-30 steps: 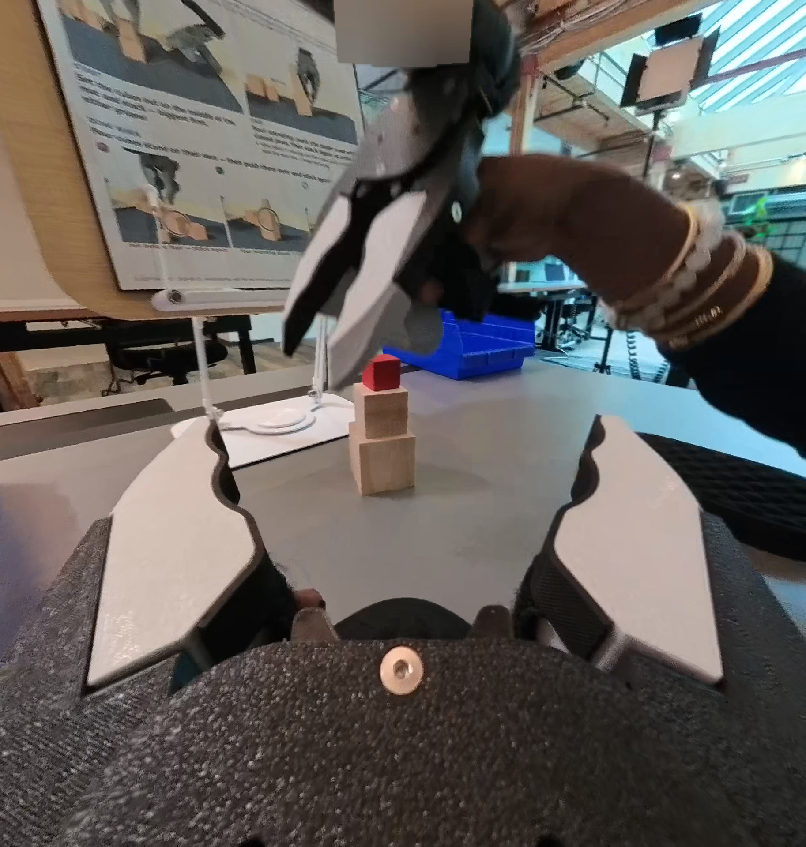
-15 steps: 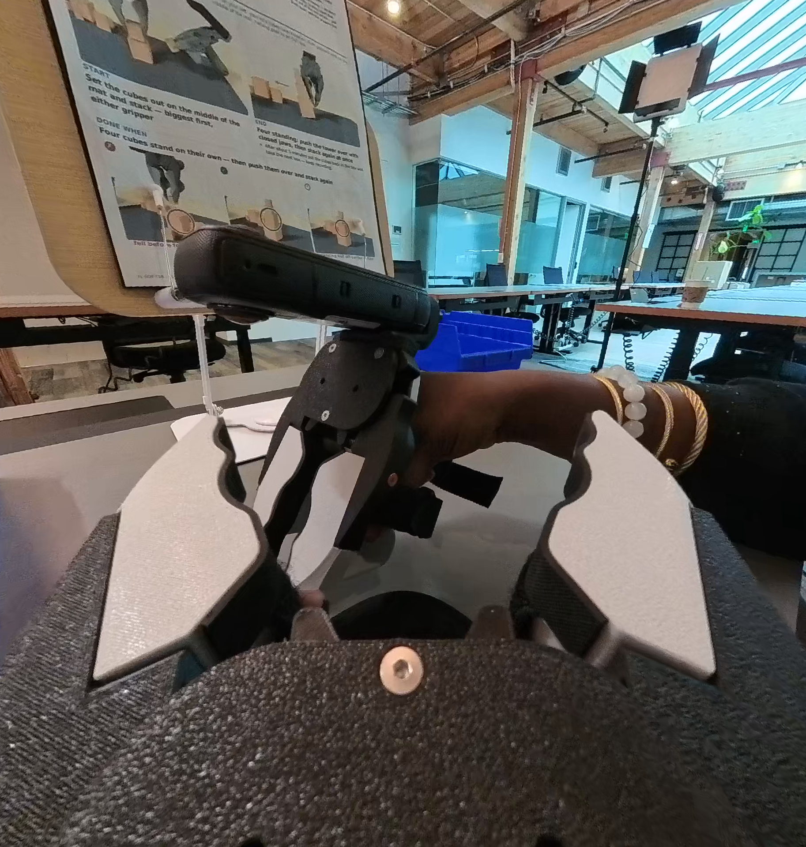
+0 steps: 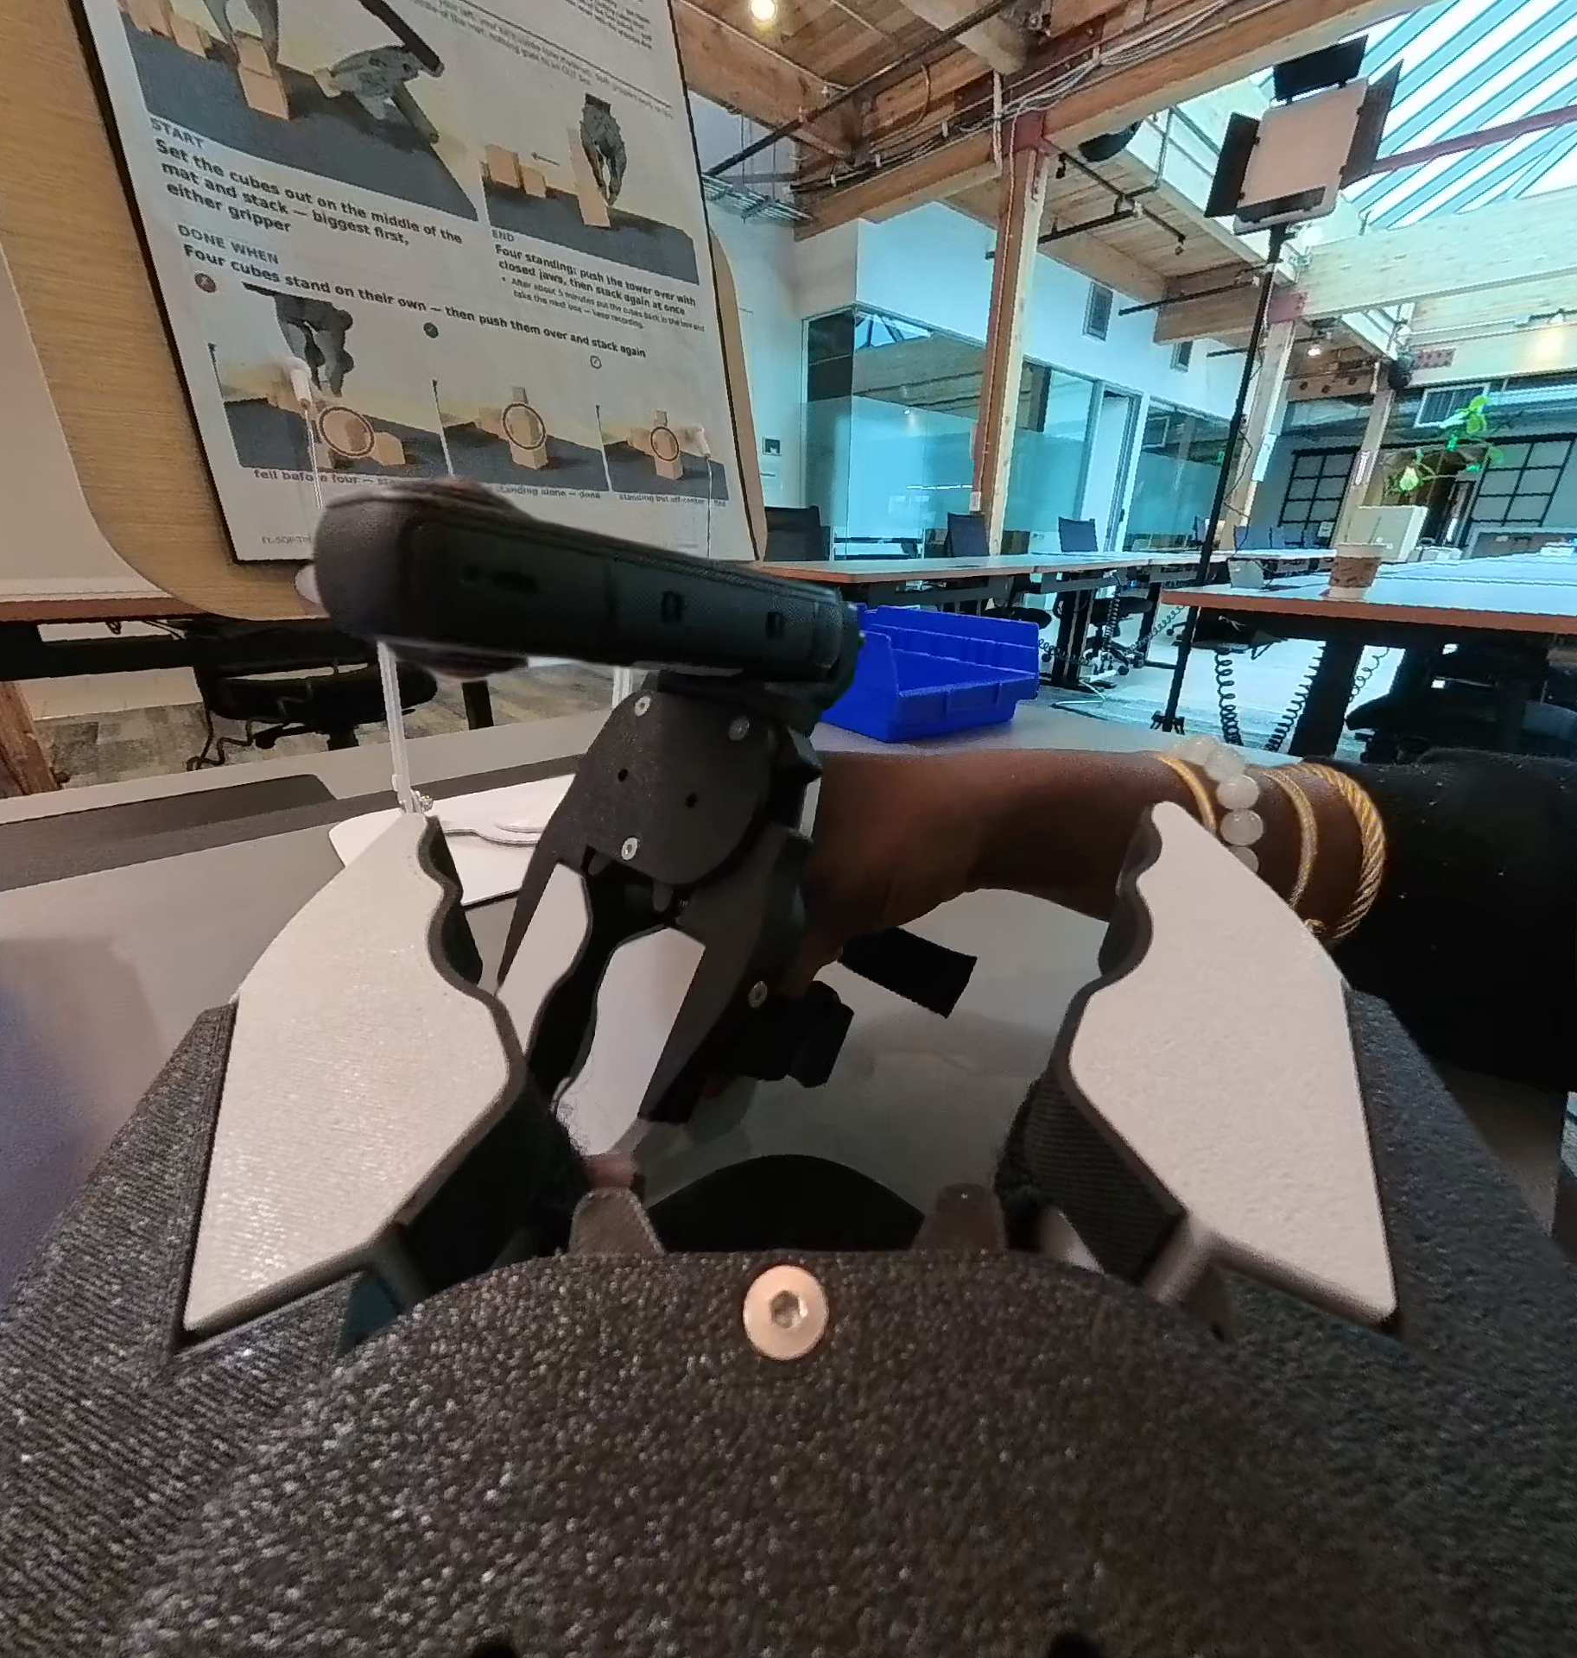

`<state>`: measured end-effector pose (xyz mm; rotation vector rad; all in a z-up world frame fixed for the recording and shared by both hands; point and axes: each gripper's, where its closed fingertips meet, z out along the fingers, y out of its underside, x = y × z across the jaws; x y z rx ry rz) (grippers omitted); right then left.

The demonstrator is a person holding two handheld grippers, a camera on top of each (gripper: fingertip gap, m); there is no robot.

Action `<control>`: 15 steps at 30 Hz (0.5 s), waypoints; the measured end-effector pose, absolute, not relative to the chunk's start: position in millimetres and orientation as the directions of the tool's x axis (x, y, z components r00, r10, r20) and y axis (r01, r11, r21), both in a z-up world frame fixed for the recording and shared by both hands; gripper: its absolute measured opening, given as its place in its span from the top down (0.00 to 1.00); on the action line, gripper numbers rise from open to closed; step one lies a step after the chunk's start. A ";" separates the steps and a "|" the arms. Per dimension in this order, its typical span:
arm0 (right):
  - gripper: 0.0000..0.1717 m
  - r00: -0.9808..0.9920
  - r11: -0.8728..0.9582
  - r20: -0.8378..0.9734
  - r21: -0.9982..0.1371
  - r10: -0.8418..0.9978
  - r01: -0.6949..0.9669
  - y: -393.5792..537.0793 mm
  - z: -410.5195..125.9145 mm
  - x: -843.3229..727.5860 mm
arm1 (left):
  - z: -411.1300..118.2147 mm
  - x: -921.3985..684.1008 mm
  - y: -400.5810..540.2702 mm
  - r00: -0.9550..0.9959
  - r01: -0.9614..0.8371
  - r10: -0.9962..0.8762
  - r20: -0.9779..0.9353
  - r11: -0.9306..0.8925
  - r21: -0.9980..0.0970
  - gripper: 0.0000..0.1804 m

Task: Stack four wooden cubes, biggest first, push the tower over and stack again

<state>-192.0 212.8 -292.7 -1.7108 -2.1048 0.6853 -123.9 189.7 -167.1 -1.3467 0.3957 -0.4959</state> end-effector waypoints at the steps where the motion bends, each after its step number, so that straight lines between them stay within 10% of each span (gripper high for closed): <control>1: 0.88 -0.210 0.151 -0.037 -0.572 0.977 0.806 213.9 -289.9 -191.4 | -167.1 -123.9 189.6 0.833 0.112 -0.553 0.012 0.147 -0.983 0.25; 15: 0.88 0.103 -0.014 0.103 -0.638 0.989 0.770 301.3 -150.6 -86.9 | -170.9 -119.2 190.6 0.827 0.081 -0.563 -0.007 0.131 -0.988 0.26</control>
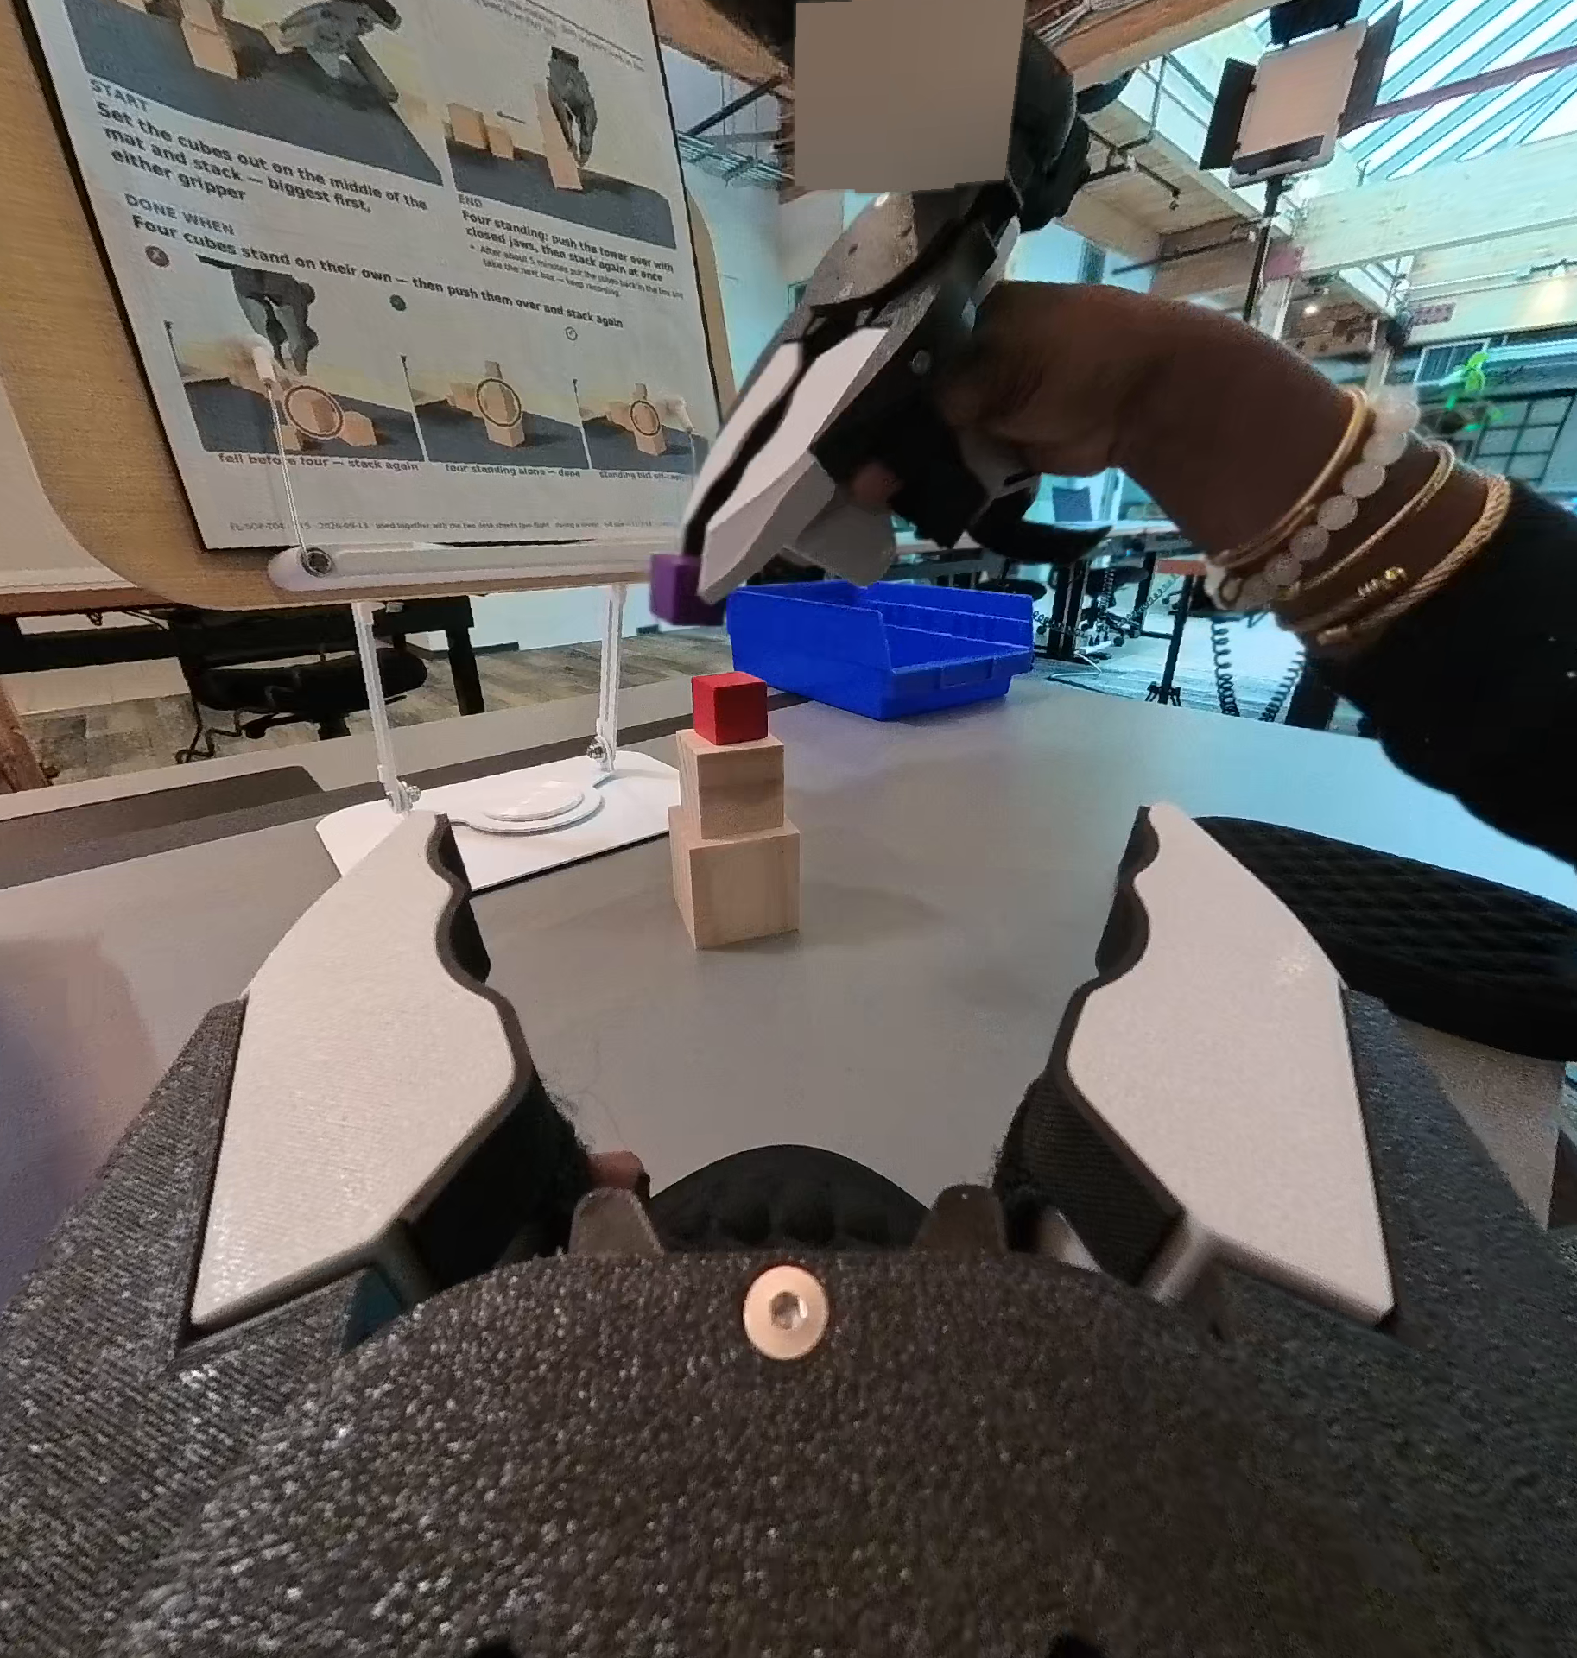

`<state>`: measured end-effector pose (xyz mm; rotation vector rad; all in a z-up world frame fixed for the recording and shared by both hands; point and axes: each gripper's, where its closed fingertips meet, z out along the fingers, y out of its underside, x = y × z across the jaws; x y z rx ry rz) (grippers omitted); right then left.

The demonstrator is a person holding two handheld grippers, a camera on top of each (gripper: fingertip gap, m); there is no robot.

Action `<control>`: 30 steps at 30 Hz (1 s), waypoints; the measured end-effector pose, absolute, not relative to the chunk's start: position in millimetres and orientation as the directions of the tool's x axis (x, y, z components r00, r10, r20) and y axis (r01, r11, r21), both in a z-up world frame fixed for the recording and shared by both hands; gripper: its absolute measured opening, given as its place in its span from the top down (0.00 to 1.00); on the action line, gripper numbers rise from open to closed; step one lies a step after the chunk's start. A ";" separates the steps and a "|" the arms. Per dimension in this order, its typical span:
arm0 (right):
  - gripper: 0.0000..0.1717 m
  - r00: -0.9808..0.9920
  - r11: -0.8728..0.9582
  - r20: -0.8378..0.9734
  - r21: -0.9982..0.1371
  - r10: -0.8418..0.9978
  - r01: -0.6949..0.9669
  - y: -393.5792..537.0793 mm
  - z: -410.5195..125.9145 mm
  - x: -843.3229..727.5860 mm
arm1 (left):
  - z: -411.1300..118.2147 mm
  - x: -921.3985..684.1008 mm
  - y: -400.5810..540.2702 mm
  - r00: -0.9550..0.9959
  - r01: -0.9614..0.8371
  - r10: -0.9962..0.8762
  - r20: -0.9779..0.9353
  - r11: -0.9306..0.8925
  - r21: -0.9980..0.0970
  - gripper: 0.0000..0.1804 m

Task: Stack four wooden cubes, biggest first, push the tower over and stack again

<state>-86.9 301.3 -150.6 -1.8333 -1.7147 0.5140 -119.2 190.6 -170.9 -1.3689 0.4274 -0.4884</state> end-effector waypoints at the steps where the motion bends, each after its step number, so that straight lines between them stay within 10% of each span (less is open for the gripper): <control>1: 0.88 0.112 -0.022 0.103 -0.630 0.988 0.776 307.4 -150.6 -78.9 | -171.0 -119.0 190.5 0.826 0.081 -0.563 -0.007 0.131 -0.988 0.26; 26: 0.87 0.149 -0.109 0.016 -0.612 0.989 0.784 337.0 -181.6 -50.3 | -171.8 -117.6 190.5 0.821 0.076 -0.571 -0.010 0.126 -0.989 0.27; 30: 0.72 0.134 -0.085 0.026 -0.652 0.991 0.753 337.1 -175.6 -49.8 | -172.1 -117.4 190.7 0.821 0.074 -0.570 -0.011 0.125 -0.989 0.27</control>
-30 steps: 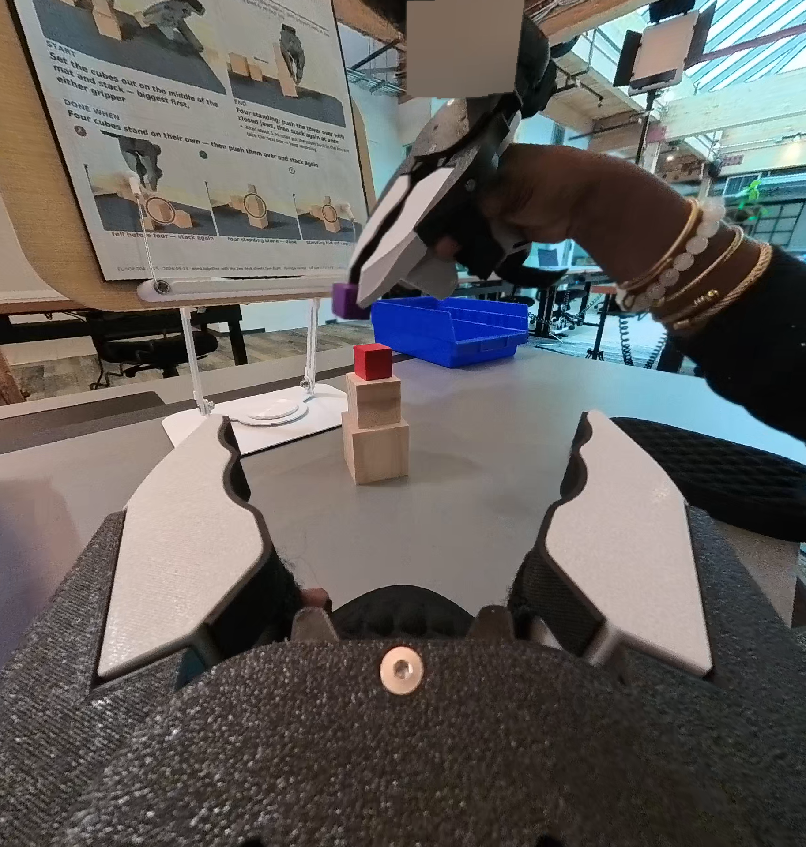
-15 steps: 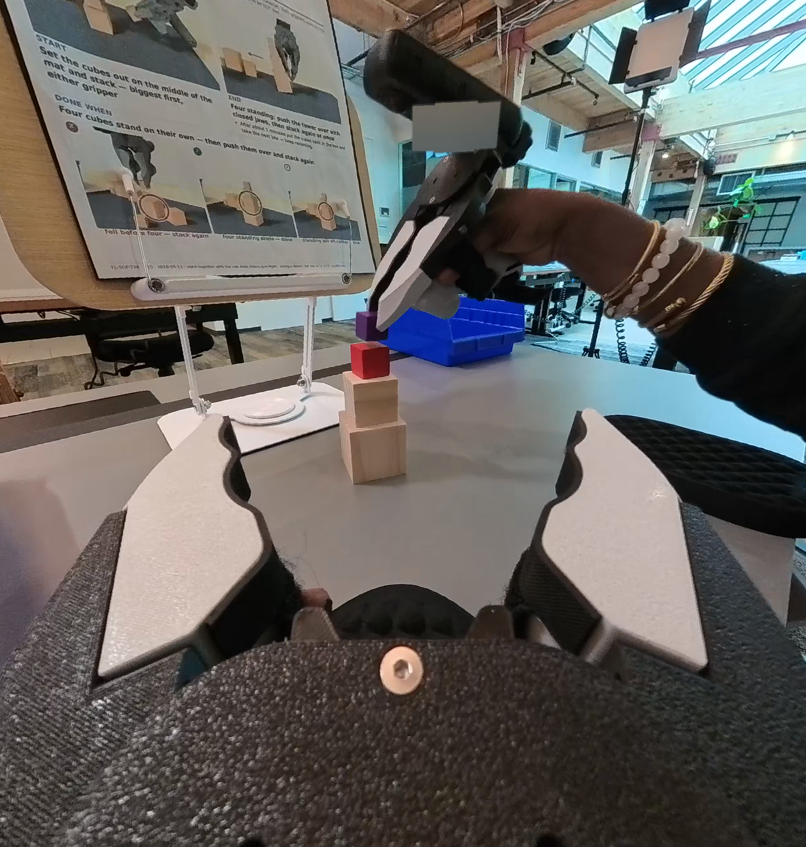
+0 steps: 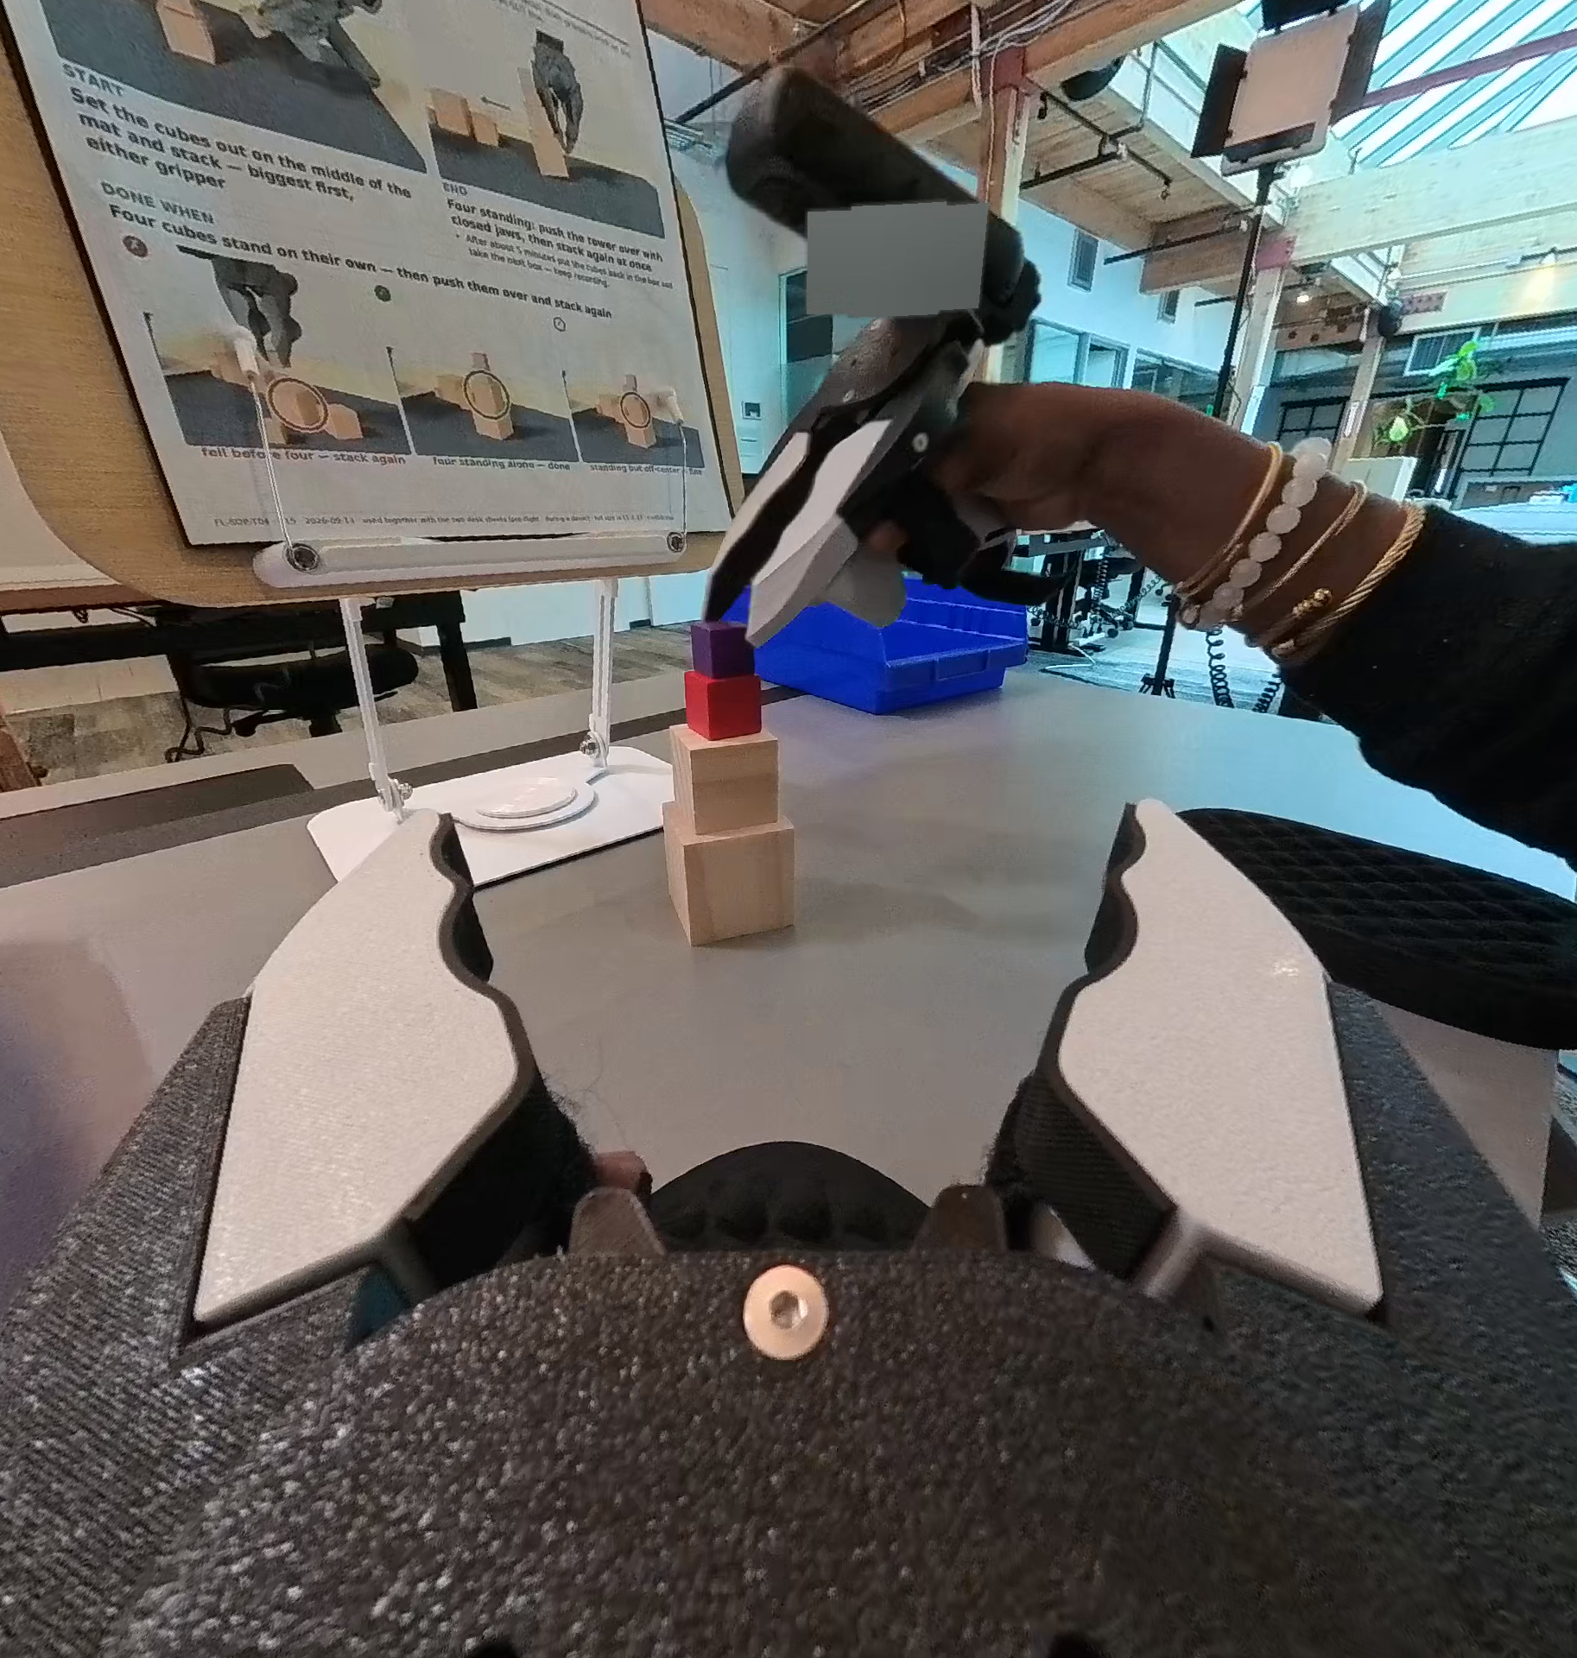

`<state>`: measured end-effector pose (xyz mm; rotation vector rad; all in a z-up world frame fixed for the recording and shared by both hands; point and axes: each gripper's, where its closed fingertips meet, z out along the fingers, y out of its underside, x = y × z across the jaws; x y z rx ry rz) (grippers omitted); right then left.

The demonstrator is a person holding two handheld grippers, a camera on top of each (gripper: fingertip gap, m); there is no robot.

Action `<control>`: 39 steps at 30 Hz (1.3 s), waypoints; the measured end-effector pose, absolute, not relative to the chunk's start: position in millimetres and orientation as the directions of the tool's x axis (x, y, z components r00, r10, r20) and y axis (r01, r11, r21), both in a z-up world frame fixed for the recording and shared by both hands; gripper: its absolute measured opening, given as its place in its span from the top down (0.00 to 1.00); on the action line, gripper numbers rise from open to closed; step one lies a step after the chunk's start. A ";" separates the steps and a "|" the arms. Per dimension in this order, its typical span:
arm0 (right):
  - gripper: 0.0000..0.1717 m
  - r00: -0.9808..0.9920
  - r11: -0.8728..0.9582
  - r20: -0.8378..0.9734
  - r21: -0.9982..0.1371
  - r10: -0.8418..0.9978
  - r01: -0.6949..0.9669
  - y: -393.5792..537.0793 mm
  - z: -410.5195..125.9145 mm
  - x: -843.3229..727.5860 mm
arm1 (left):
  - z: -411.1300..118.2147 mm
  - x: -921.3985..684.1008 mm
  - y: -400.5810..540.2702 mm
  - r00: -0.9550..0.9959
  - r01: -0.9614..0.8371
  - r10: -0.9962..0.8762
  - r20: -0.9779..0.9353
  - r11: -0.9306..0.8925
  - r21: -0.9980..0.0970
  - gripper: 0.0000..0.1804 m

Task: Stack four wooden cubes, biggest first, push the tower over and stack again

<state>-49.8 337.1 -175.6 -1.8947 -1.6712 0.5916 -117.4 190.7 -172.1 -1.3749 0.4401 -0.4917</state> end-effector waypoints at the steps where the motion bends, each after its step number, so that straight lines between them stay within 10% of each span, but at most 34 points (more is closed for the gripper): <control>1: 0.65 0.114 -0.065 0.030 -0.668 0.993 0.741 335.8 -173.5 -49.1 | -172.3 -117.4 190.8 0.822 0.072 -0.570 -0.011 0.124 -0.990 0.27; 6: 0.51 -0.072 0.162 0.161 -0.659 0.984 0.735 339.3 -191.8 -24.7 | -173.2 -116.5 191.0 0.824 0.059 -0.566 -0.022 0.125 -0.990 0.27; 10: 1.00 -0.150 0.181 0.104 -0.653 0.983 0.736 348.1 -218.5 -5.1 | -174.4 -115.2 191.6 0.825 0.046 -0.564 -0.031 0.121 -0.992 0.27; 39: 1.00 -0.239 0.276 0.145 -0.622 0.960 0.733 348.4 -242.9 -35.1 | -174.6 -116.7 192.8 0.825 0.062 -0.565 -0.012 0.111 -0.992 0.28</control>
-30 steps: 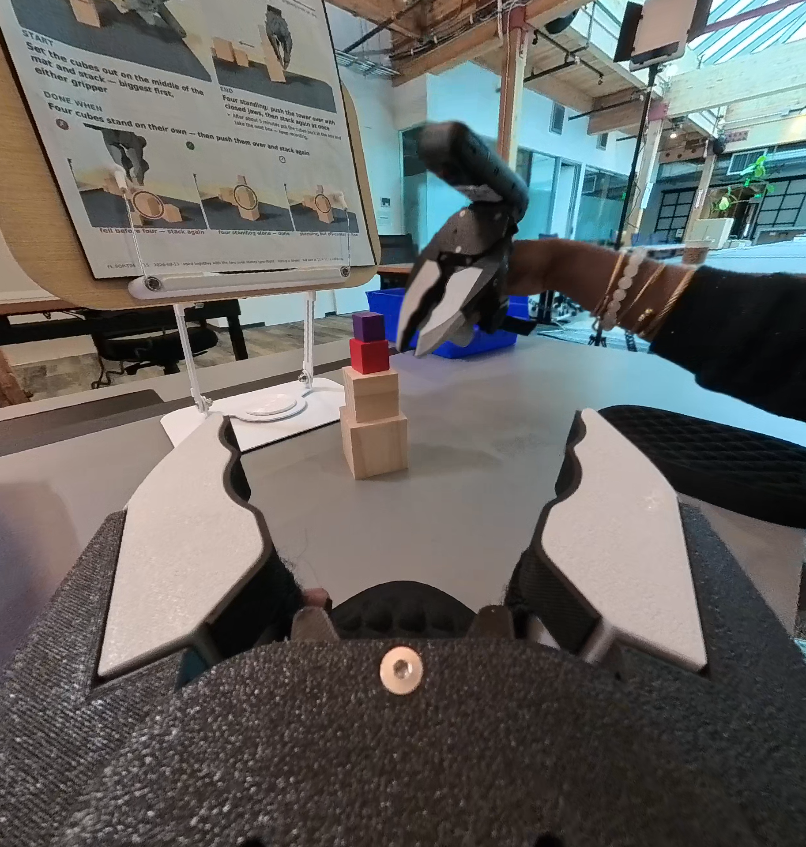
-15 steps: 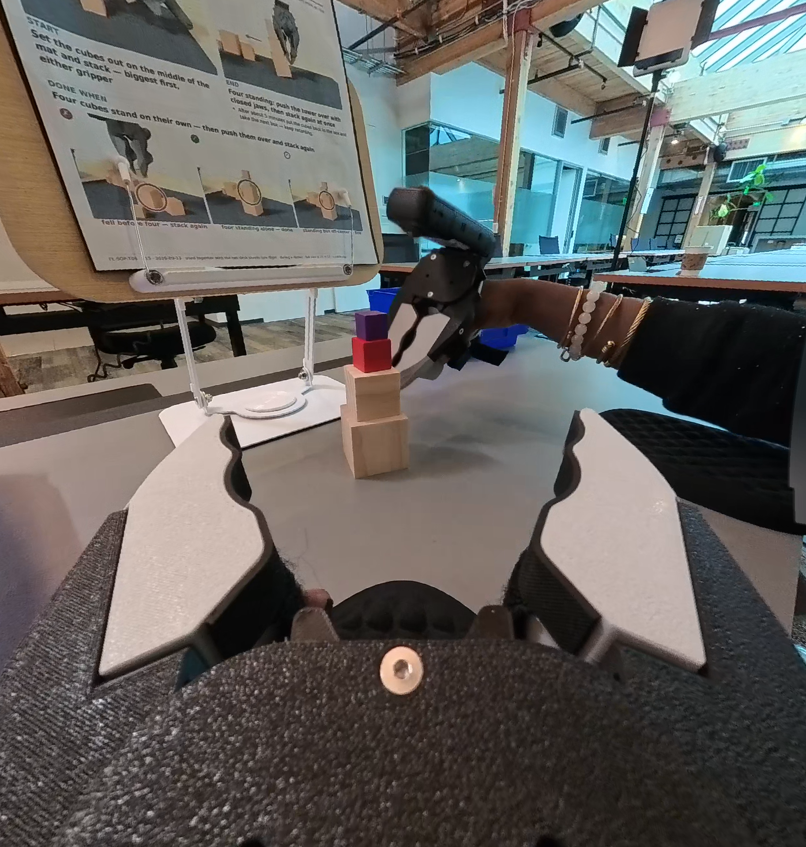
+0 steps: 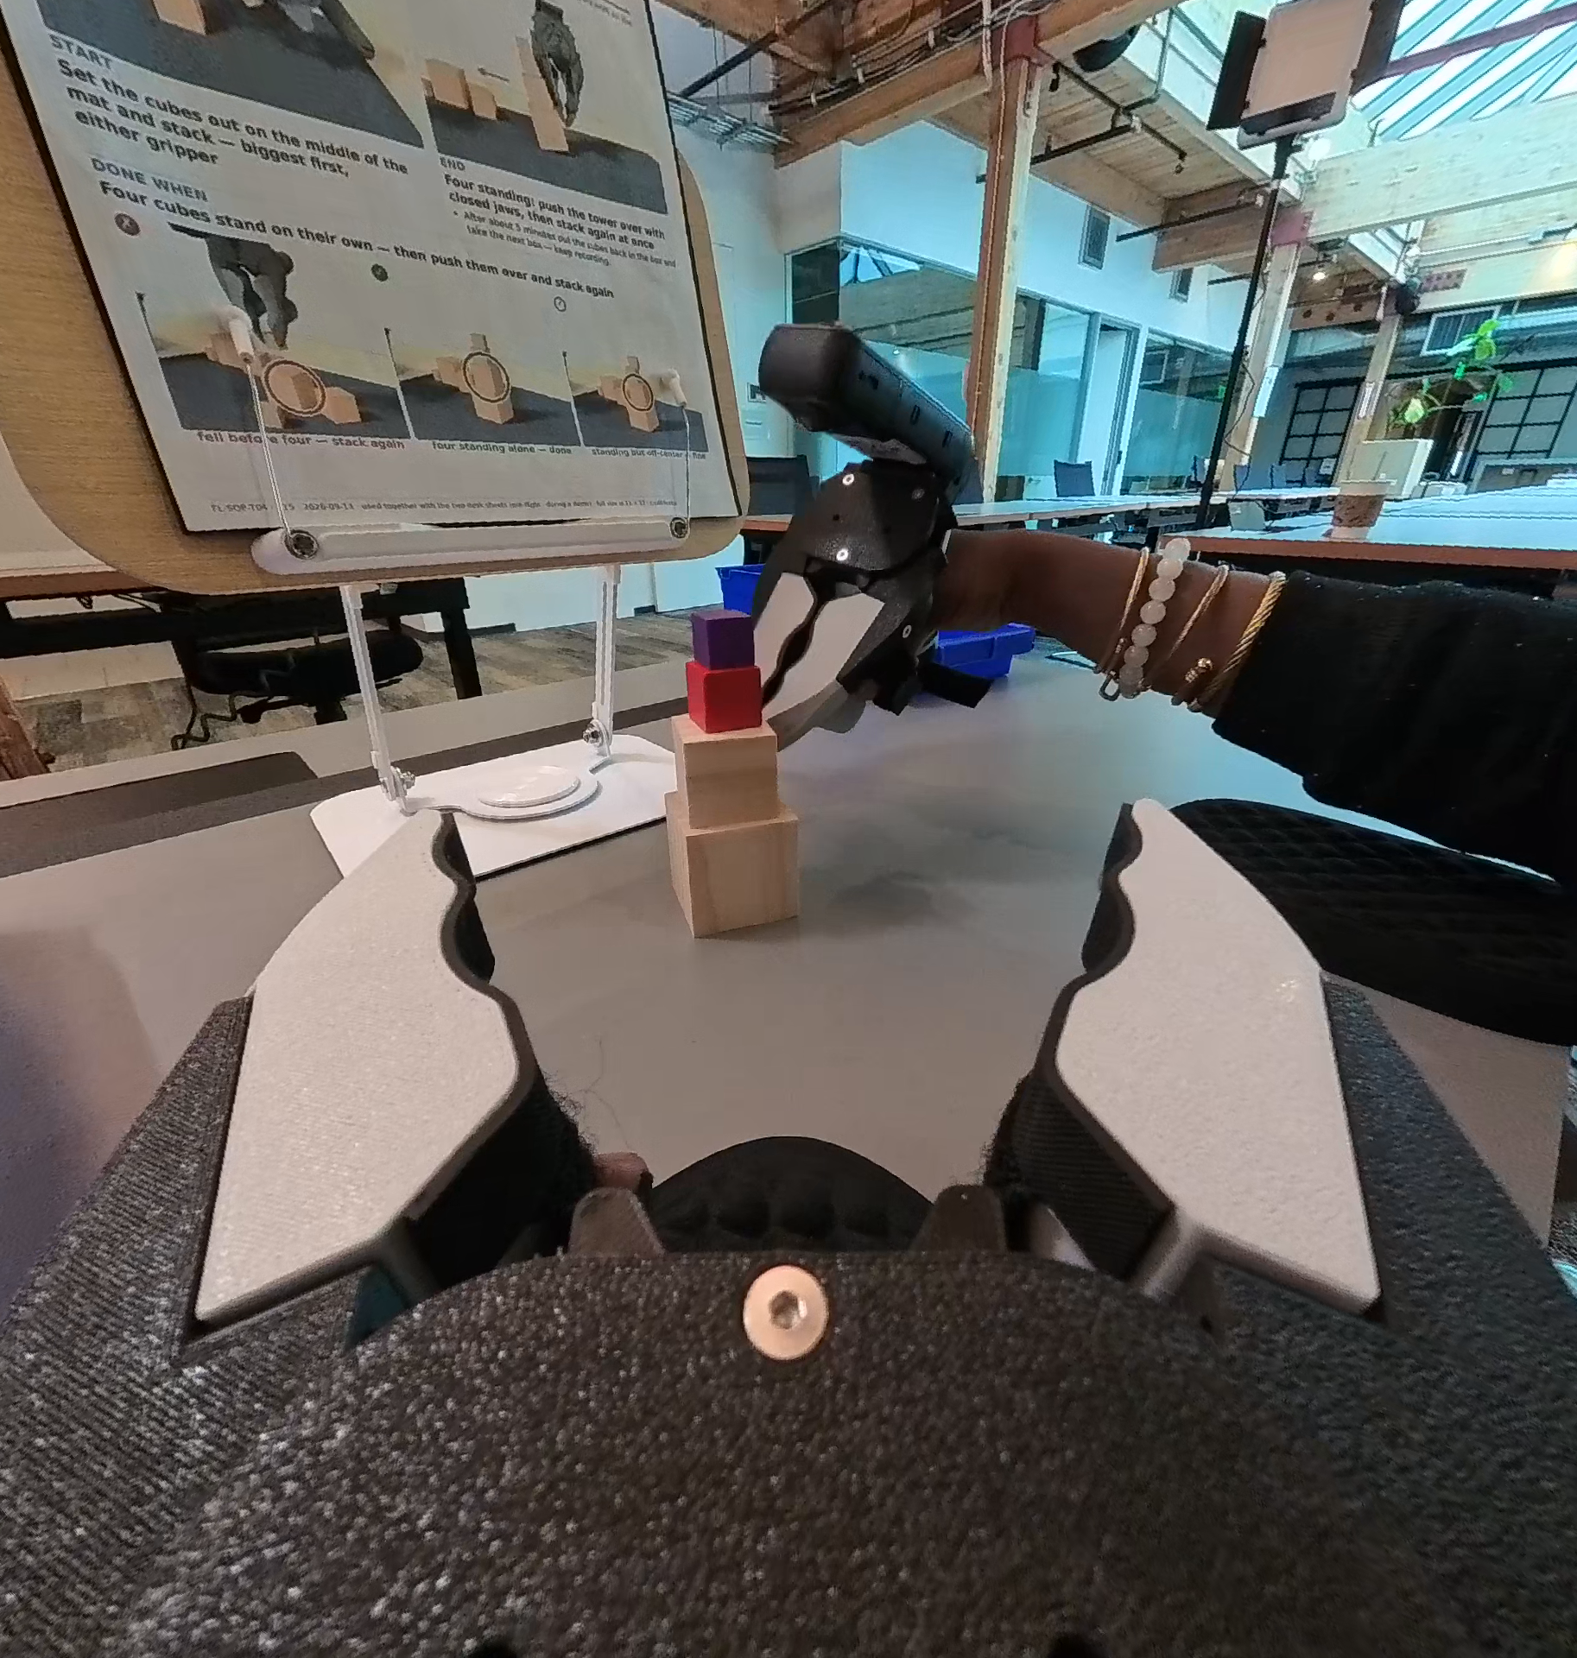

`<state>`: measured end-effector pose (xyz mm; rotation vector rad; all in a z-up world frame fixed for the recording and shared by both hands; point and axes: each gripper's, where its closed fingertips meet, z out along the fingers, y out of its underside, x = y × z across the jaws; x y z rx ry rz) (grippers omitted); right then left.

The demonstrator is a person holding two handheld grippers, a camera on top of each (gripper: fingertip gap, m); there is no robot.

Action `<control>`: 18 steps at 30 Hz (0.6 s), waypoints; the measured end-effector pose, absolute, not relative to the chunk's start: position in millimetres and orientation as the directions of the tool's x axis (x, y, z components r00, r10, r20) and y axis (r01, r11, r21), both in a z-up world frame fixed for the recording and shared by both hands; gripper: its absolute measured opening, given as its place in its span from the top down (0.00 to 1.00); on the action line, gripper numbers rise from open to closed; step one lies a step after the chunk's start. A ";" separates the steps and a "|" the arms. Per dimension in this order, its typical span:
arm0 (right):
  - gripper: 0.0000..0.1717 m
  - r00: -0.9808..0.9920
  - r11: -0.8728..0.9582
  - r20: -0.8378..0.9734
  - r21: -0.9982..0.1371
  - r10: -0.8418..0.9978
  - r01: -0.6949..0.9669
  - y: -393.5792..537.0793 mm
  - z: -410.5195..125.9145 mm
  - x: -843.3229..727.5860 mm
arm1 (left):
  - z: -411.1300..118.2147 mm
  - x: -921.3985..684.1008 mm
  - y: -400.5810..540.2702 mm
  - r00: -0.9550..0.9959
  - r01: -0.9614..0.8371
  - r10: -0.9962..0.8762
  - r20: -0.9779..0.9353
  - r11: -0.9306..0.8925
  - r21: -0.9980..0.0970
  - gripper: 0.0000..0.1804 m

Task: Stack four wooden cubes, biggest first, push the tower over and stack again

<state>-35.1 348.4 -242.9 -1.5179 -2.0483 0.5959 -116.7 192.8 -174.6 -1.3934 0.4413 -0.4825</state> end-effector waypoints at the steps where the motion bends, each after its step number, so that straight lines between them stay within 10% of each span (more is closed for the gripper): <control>1: 1.00 -0.240 0.279 0.148 -0.622 0.959 0.731 348.1 -242.1 -35.8 | -174.6 -116.7 192.8 0.825 0.062 -0.565 -0.012 0.111 -0.992 0.28; 18: 1.00 -0.289 0.313 0.142 -0.616 0.947 0.723 331.6 -239.3 -49.6 | -174.4 -116.9 192.9 0.825 0.063 -0.565 -0.010 0.111 -0.992 0.28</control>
